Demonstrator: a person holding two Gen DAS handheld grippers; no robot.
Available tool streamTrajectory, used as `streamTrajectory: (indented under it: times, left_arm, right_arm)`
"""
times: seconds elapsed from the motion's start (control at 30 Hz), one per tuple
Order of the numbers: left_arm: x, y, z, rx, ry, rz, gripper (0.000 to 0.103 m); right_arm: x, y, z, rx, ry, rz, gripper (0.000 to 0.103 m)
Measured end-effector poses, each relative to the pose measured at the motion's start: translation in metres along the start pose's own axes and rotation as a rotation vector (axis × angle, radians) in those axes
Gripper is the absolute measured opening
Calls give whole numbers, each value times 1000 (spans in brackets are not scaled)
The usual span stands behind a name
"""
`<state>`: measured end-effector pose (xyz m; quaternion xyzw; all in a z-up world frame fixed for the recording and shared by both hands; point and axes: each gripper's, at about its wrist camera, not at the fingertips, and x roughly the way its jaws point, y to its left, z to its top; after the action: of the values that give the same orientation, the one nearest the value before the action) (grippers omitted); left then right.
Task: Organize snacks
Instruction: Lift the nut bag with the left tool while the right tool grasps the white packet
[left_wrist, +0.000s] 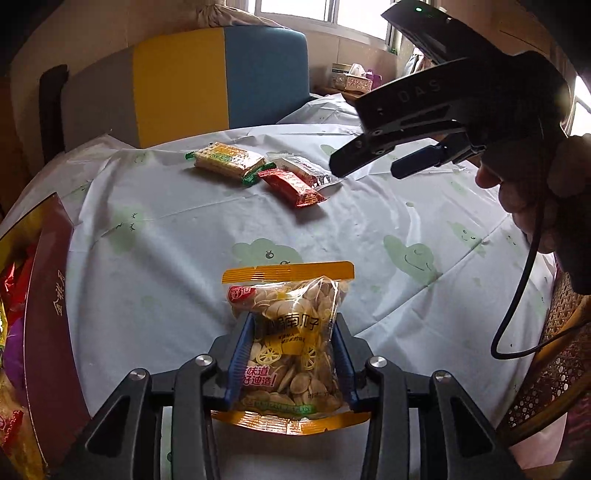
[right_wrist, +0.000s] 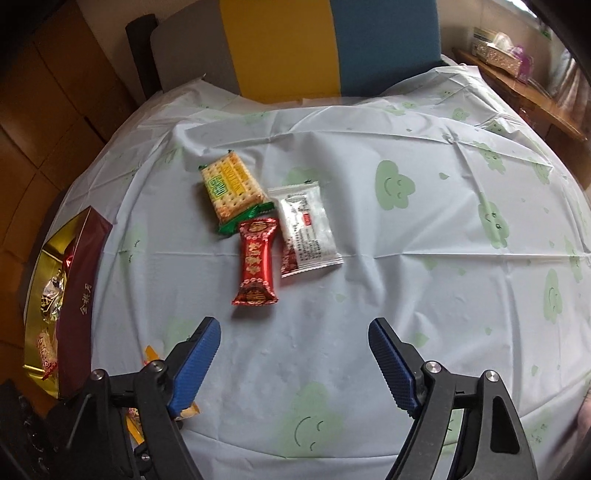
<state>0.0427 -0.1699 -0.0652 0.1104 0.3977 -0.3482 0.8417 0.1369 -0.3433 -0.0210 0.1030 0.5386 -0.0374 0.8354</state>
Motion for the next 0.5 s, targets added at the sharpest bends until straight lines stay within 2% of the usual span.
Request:
streamTrajectory:
  times: [0.17, 0.2, 0.27, 0.3, 0.5]
  left_arm:
    - [-1, 2, -2, -12, -22, -10, 42]
    - [-1, 2, -2, -16, -25, -14, 42]
    - [-1, 5, -2, -28, -28, -27, 42]
    - [-1, 6, -2, -34, -29, -34, 42]
    - [-1, 10, -2, -56, -32, -54, 42]
  right_arm:
    - [15, 15, 31, -87, -5, -87, 82]
    - [20, 12, 37, -73, 0, -100, 80]
    - [31, 3, 49, -21, 9, -112, 65]
    - [36, -2, 55, 12, 11, -108, 63]
    - [66, -12, 77, 84, 41, -126, 62]
